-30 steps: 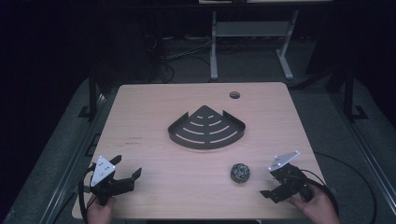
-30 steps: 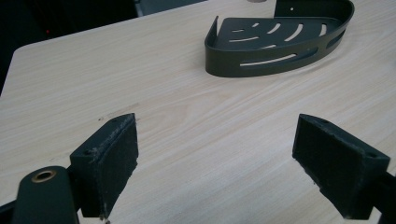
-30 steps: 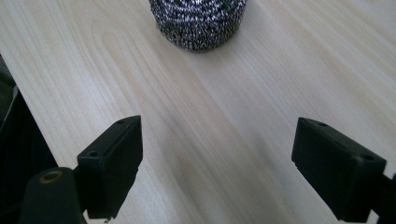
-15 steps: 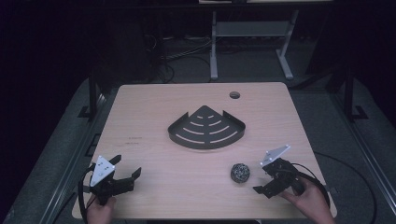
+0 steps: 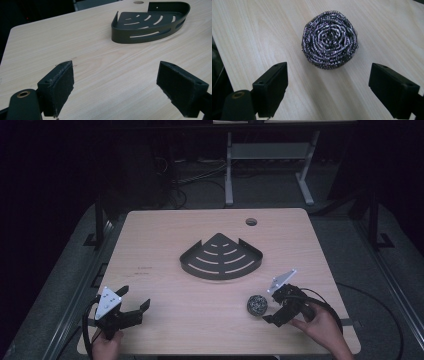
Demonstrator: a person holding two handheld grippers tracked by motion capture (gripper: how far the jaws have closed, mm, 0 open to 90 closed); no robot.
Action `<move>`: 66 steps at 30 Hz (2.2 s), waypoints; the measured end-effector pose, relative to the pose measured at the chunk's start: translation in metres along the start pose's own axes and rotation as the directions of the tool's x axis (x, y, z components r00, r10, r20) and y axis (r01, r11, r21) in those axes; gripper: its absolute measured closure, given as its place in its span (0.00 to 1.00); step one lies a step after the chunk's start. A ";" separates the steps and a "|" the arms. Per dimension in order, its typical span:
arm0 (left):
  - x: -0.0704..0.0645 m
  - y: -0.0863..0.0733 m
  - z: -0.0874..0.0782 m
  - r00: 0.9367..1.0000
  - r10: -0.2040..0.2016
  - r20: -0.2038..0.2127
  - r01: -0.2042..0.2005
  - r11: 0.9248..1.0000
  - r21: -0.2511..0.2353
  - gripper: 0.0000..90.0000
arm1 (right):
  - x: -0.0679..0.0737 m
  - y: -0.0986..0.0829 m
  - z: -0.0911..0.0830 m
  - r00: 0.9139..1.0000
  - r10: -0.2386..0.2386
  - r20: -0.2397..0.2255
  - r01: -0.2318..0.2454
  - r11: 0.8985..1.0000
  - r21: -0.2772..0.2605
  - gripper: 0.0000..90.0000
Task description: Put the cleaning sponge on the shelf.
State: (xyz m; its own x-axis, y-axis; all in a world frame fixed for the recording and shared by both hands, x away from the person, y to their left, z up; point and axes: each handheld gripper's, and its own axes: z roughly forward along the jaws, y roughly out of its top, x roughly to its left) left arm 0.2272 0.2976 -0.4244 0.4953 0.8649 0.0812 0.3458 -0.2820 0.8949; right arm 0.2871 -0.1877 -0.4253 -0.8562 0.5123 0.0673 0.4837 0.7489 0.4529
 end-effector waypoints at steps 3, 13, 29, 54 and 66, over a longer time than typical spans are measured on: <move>0.000 0.000 -0.001 1.000 0.001 -0.001 -0.001 1.000 -0.003 0.15 | -0.001 0.004 0.003 1.000 -0.004 -0.006 0.005 1.000 0.009 0.17; 0.001 0.000 -0.001 1.000 -0.004 -0.001 0.004 1.000 -0.003 0.15 | -0.001 0.018 0.012 1.000 -0.025 -0.018 0.025 0.999 0.025 0.17; 0.002 0.000 -0.001 1.000 -0.004 -0.003 0.004 1.000 -0.005 0.15 | -0.004 0.028 0.026 0.999 -0.025 -0.031 0.027 0.997 0.070 0.19; 0.004 0.000 -0.004 1.000 -0.012 -0.008 0.011 1.000 -0.013 0.15 | 0.000 0.039 0.032 0.997 -0.074 -0.027 0.076 0.991 0.107 0.38; 0.004 0.001 -0.004 1.000 -0.008 -0.009 0.008 1.000 -0.015 0.15 | -0.003 0.048 0.025 0.997 -0.070 -0.043 0.074 0.992 0.104 0.38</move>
State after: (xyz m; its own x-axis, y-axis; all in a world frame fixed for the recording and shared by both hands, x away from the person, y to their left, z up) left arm 0.2263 0.3026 -0.4218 0.4856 0.8707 0.0777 0.3379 -0.2689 0.9019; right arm 0.3171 -0.1429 -0.4265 -0.8950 0.4399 0.0733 0.4349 0.8245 0.3619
